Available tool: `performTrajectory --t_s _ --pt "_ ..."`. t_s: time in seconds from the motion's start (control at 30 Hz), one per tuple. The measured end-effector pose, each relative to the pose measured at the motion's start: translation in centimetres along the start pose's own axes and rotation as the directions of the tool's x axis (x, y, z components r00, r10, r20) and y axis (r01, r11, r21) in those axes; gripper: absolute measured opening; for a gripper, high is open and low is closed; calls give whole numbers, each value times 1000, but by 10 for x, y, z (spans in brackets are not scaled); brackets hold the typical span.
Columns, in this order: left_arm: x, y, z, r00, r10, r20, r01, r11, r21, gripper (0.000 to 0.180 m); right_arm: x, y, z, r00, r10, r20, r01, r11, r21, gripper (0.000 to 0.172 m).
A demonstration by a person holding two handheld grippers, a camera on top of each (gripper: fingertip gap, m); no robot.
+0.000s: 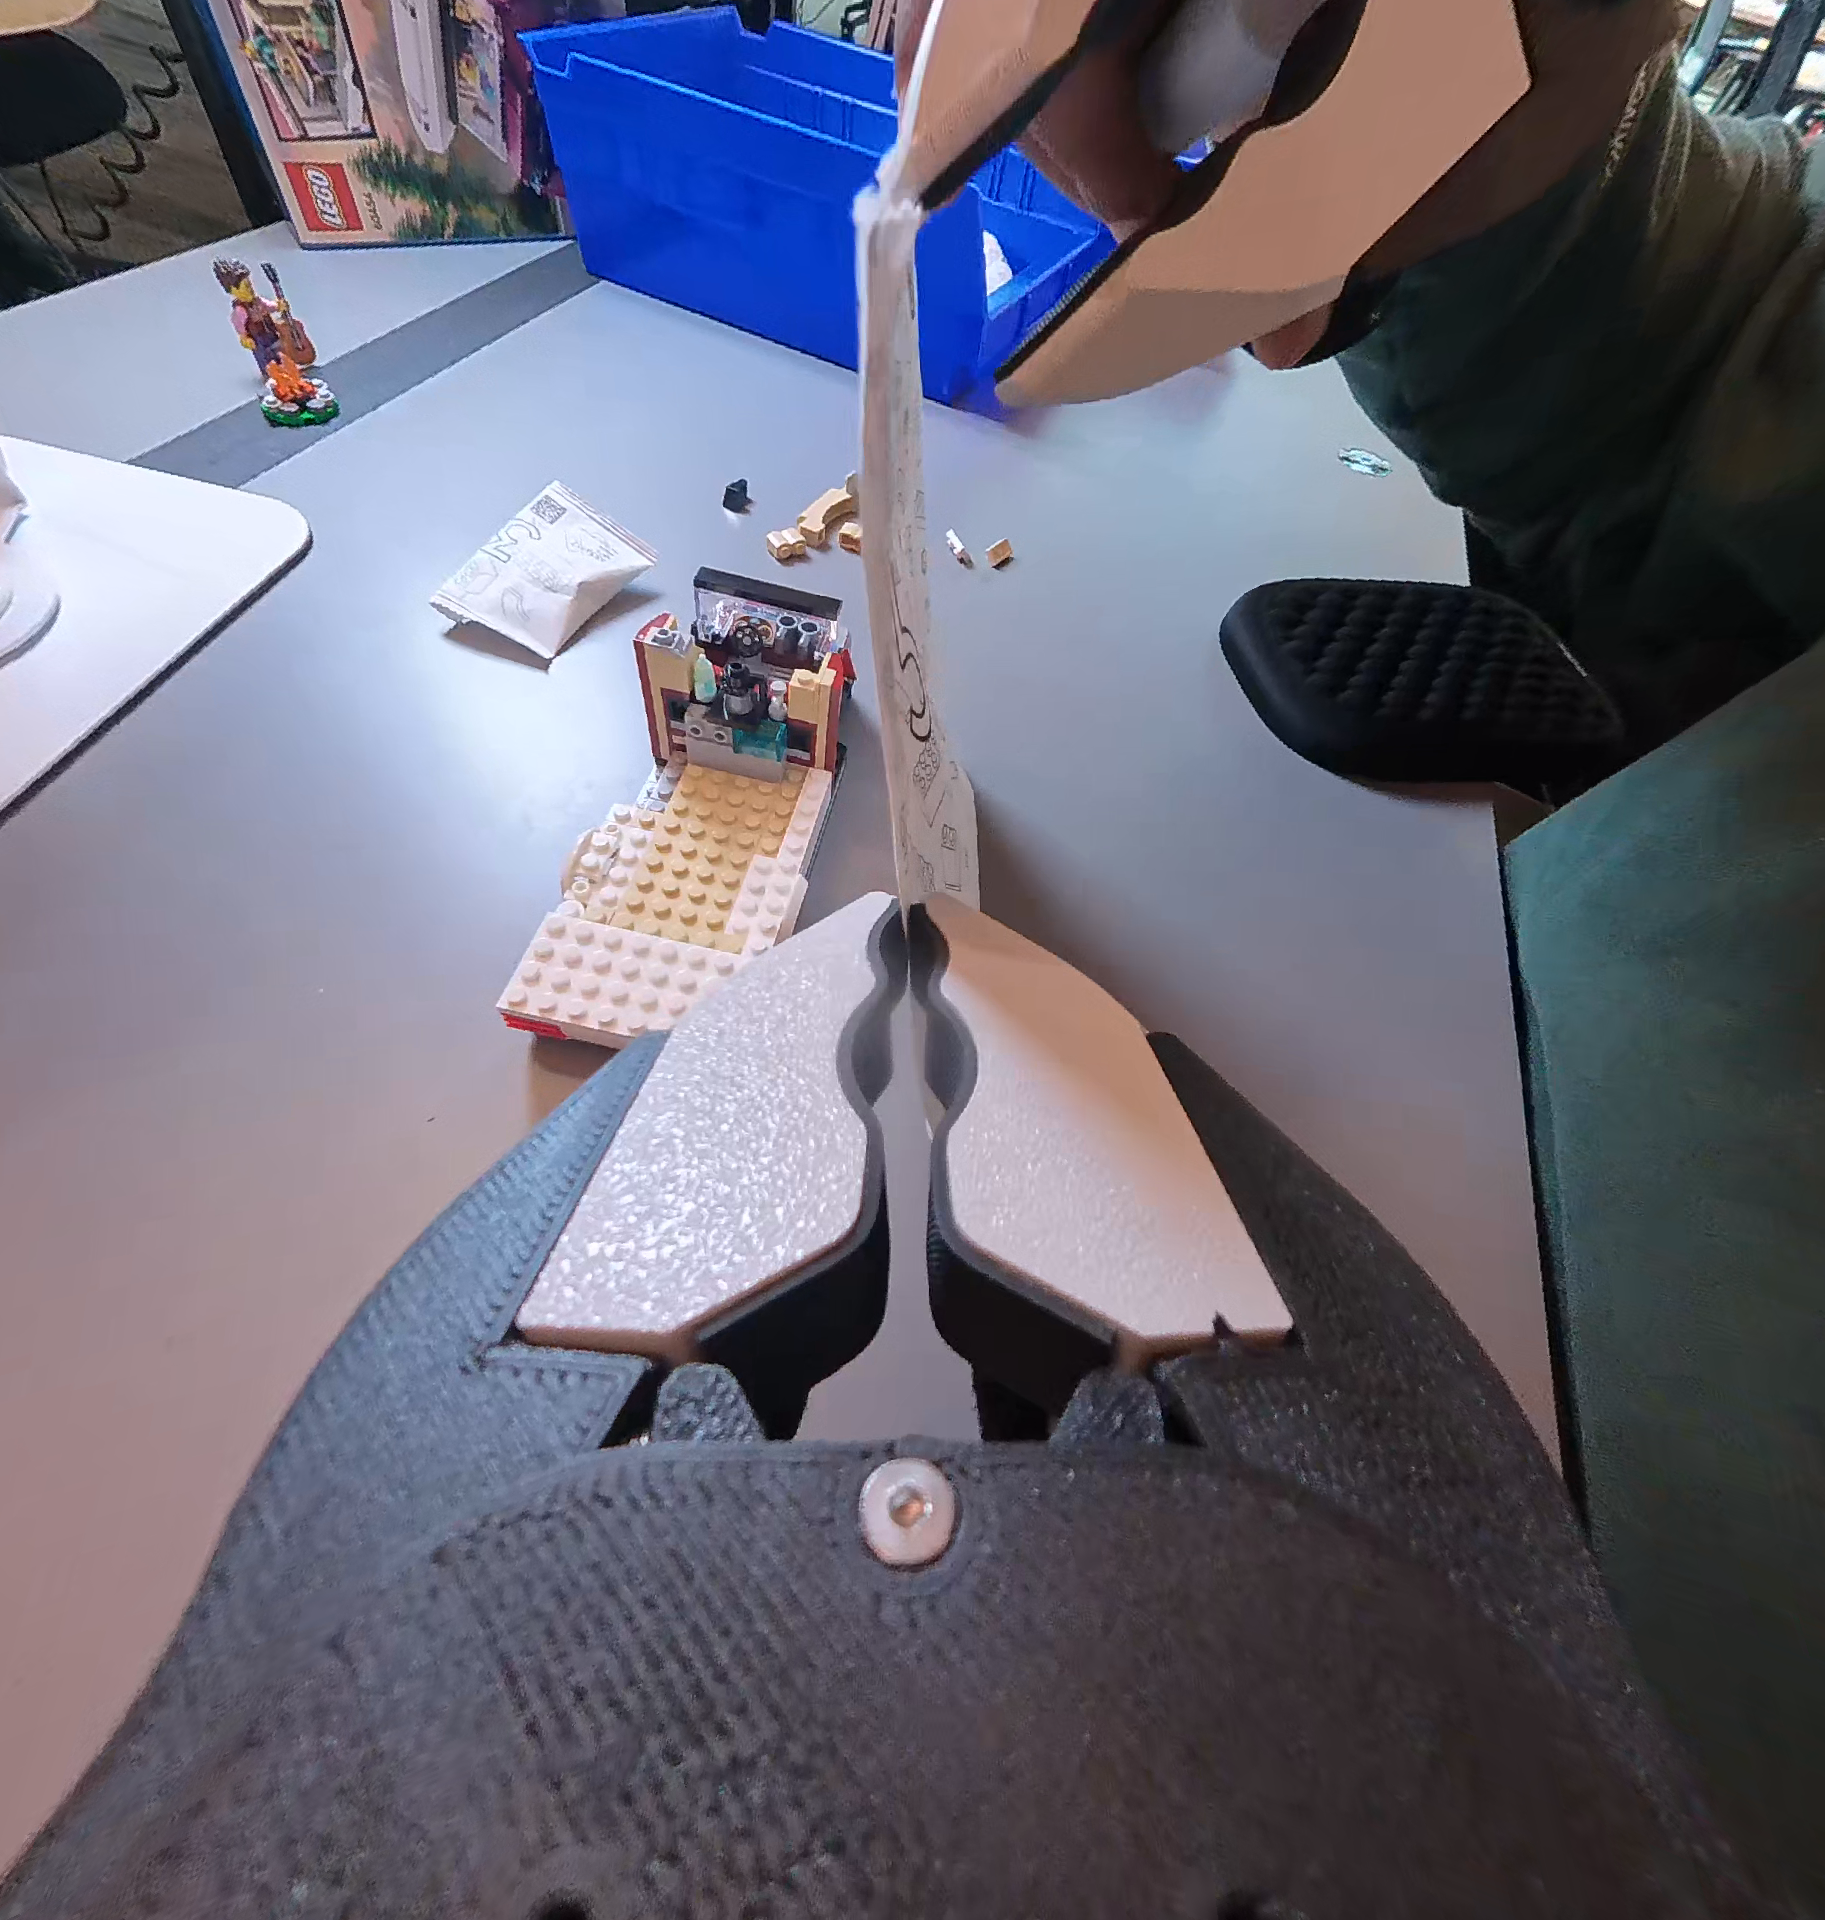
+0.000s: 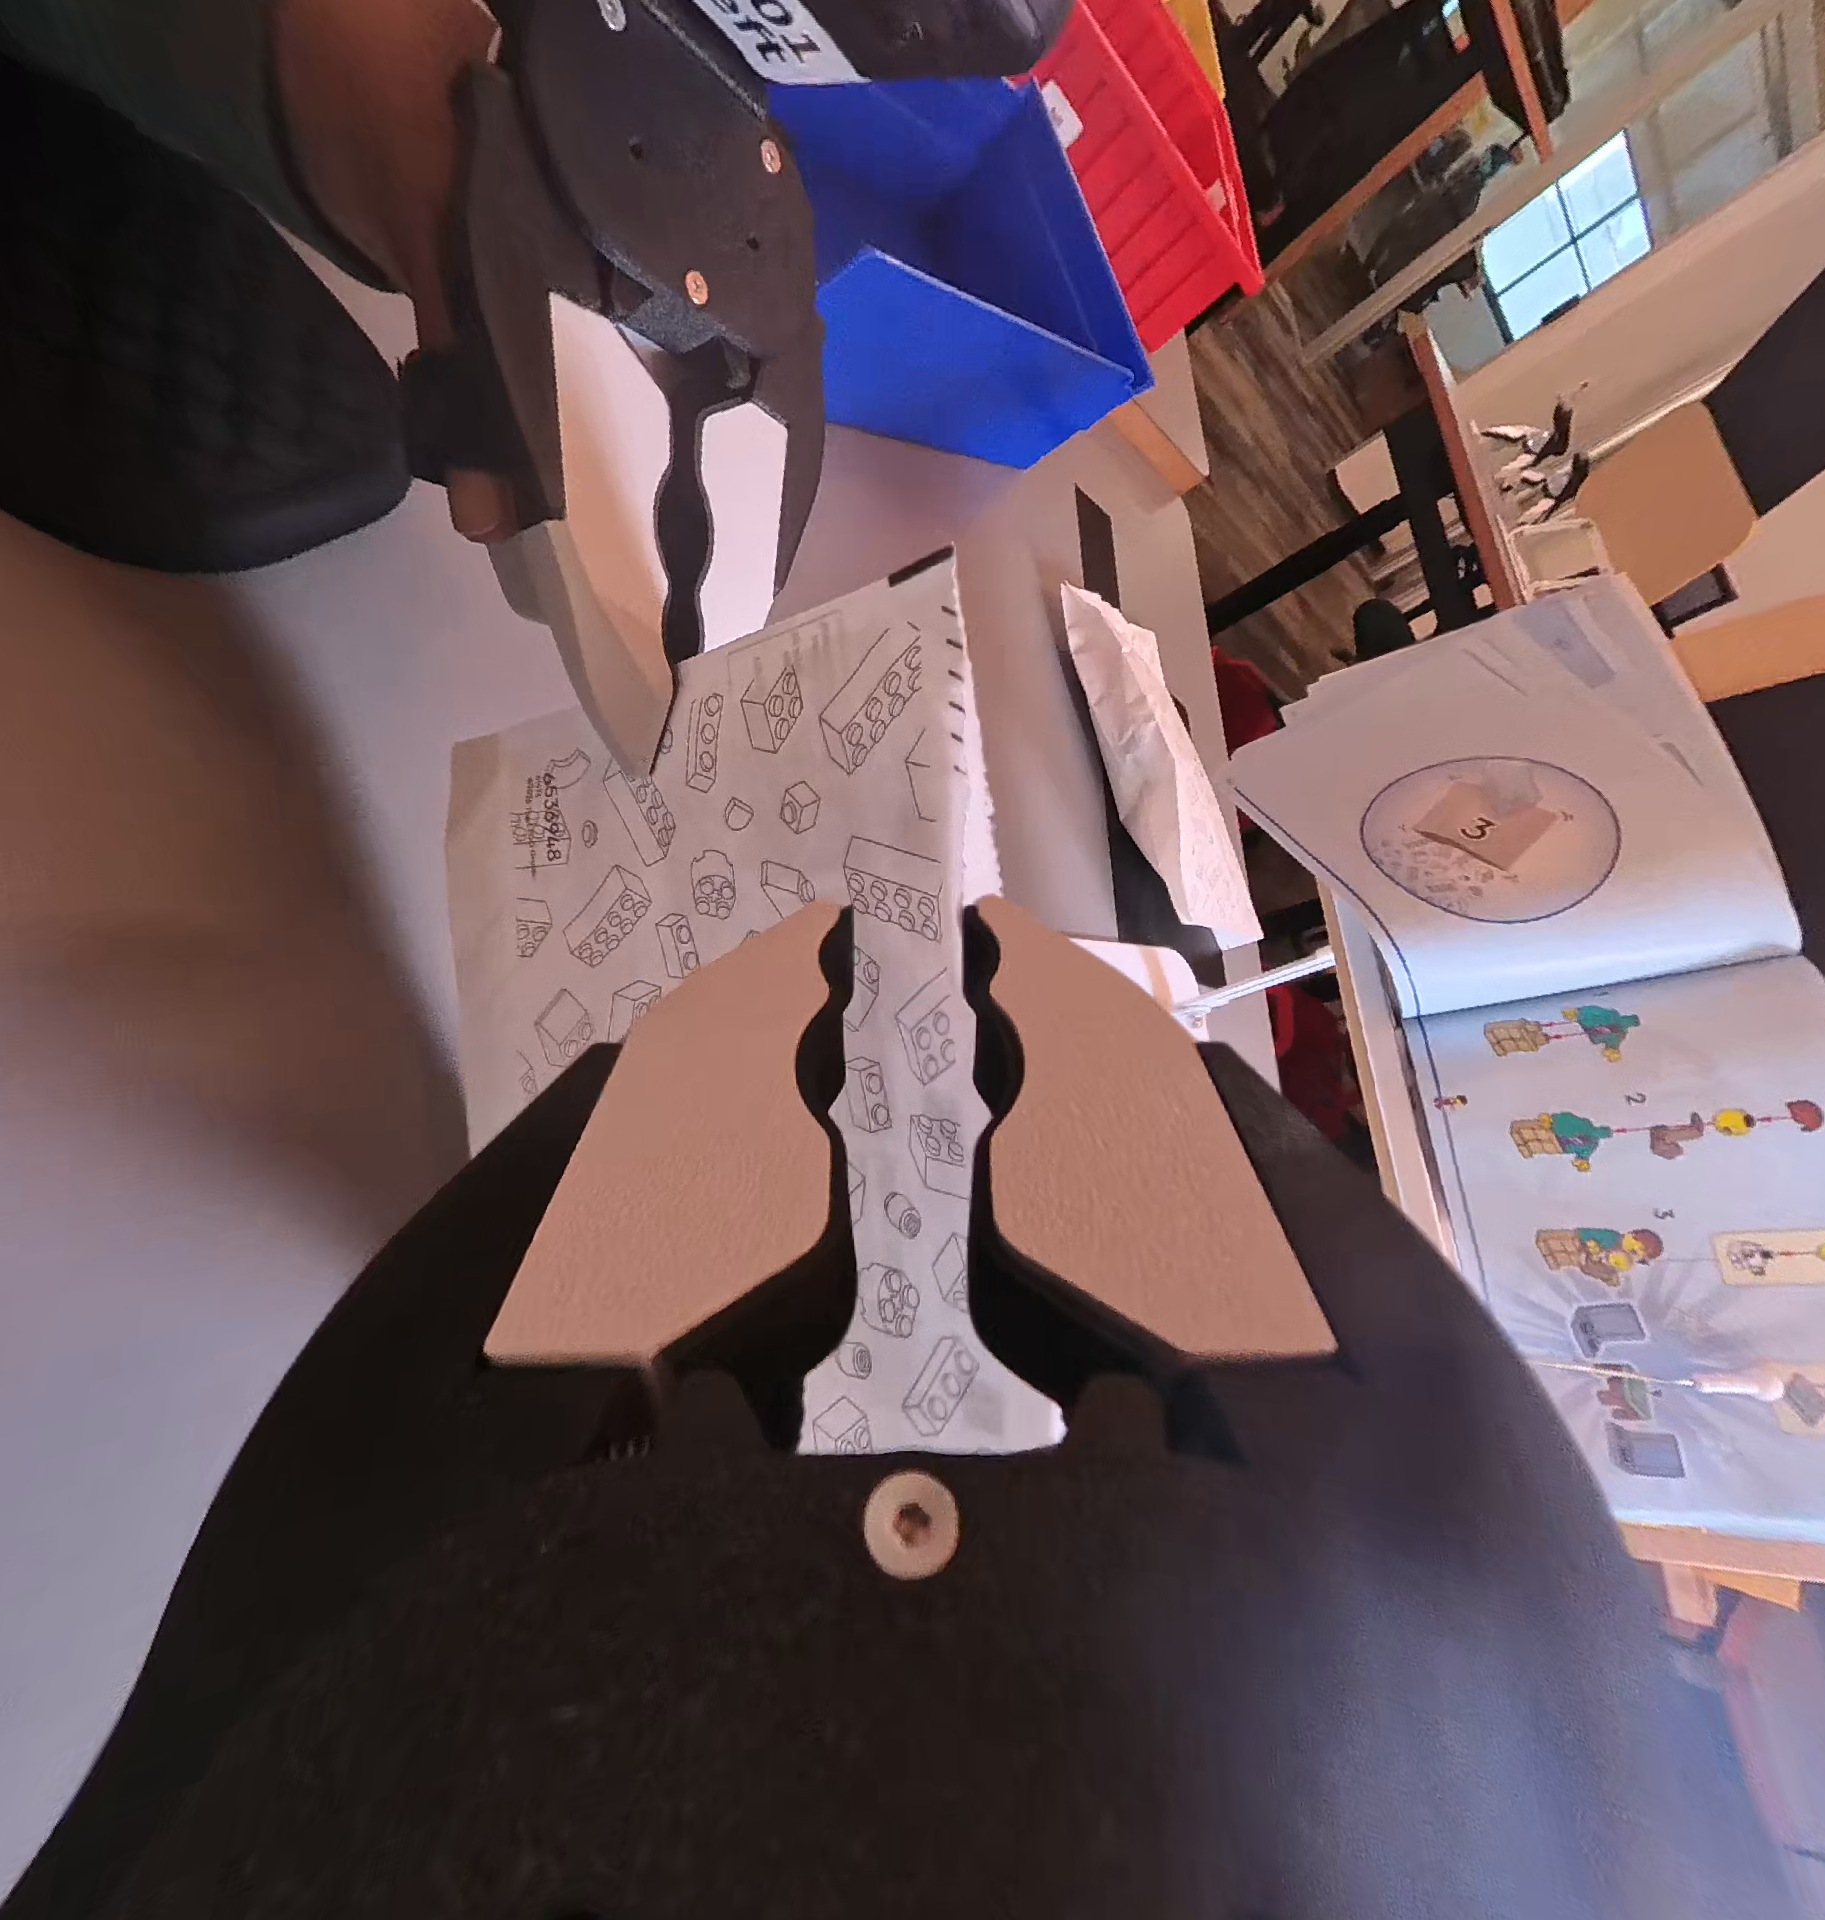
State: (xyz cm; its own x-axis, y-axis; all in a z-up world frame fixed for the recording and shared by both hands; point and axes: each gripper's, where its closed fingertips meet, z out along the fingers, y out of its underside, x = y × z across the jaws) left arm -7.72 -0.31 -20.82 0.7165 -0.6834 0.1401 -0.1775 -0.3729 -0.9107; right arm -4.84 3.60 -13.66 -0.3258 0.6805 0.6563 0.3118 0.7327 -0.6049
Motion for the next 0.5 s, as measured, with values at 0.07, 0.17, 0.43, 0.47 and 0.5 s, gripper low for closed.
performTrajectory --t_s 0.07,0.17,0.43,0.47,0.5 --pt "0 0 -1 1000 -1 -2 1 1000 3 0 0 0 1 1000 -20 -3 20 1000 -8 17" --pt "1 0 -2 1000 3 -4 -3 1000 6 0 -5 2 2 999 -19 38 20 1000 -20 11" --pt "16 1 1 983 182 -12 -182 983 -28 1 -7 18 -2 982 57 183 -41 995 -91 19" --pt "18 2 2 979 203 -13 -203 978 -35 0 -9 20 -3 977 52 208 -31 994 -102 17" --pt "20 2 2 976 219 -18 -220 975 -34 0 -11 21 -4 972 48 231 -22 993 -115 15"
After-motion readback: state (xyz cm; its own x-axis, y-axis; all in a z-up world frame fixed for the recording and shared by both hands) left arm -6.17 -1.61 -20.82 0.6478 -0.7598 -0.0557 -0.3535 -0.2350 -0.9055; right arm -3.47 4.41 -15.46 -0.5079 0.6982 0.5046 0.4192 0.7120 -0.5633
